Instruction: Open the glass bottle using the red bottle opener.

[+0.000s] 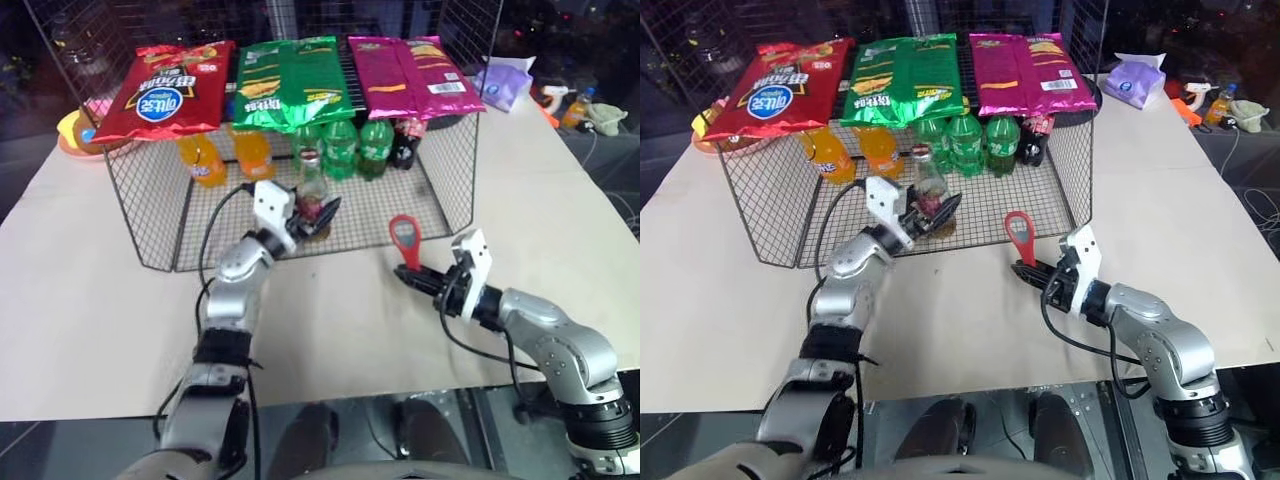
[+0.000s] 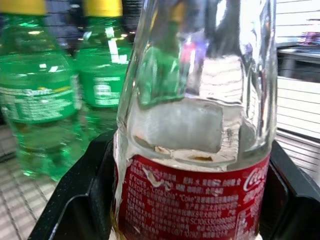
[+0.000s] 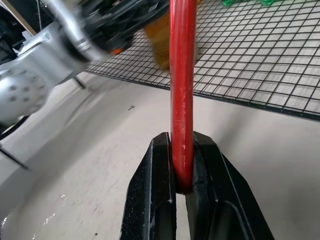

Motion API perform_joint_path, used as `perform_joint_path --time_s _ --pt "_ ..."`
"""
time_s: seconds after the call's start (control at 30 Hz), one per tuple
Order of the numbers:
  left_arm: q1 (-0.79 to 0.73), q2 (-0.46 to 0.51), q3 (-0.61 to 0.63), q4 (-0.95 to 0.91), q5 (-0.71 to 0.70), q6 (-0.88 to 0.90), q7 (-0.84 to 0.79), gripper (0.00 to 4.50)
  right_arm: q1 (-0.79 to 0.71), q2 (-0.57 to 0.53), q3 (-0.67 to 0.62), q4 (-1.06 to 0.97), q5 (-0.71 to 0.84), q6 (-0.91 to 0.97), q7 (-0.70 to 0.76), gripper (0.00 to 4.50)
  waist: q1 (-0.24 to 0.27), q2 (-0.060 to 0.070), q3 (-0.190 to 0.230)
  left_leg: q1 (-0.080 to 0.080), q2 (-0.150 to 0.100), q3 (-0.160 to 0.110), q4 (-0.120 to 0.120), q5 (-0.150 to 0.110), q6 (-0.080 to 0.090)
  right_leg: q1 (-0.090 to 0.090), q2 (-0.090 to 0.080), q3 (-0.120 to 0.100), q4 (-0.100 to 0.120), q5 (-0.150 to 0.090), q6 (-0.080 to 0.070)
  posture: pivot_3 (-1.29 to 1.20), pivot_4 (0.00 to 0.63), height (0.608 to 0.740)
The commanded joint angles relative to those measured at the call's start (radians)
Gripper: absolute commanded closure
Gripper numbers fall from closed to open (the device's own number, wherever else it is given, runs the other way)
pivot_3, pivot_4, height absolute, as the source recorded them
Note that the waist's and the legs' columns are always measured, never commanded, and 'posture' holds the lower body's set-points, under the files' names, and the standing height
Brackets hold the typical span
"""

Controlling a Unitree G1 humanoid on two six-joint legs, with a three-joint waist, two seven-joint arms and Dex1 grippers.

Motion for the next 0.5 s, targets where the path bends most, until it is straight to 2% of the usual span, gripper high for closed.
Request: perform_joint_path --time_s 0.03,0.23,0.5 --pt "0.085 0.047 -0.009 -0.273 -0.116 0.12 -0.045 1.69 -0.015 -0.009 -0.033 -0.013 -0.004 -0.049 0.016 4.5 0.004 0.0 0.0 0.0 0.0 0.0 0.0 0.0 0.0 0.0 0.0 0.0 0.0 0.0 0.0 0.0 0.15 0.74" --pt "0.21 0.061 -0.018 -0.403 -0.127 0.174 -0.022 1.69 -0.028 -0.023 -0.043 0.009 -0.031 -0.101 0.03 4.5 0.009 0.0 0.0 0.001 0.0 0.0 0.001 0.0 0.0 0.001 -0.001 0.0 0.0 0.0 0.0 0.0 0.15 0.74" --pt "0.212 0.012 -0.052 -0.342 -0.036 0.092 0.03 1.69 -0.04 -0.021 -0.041 0.035 -0.051 -0.132 0.037 4.5 0.008 0.0 0.0 0.001 0.0 0.001 0.001 0.0 0.0 0.001 0.0 0.0 0.0 0.0 0.0 0.0 0.15 0.74"
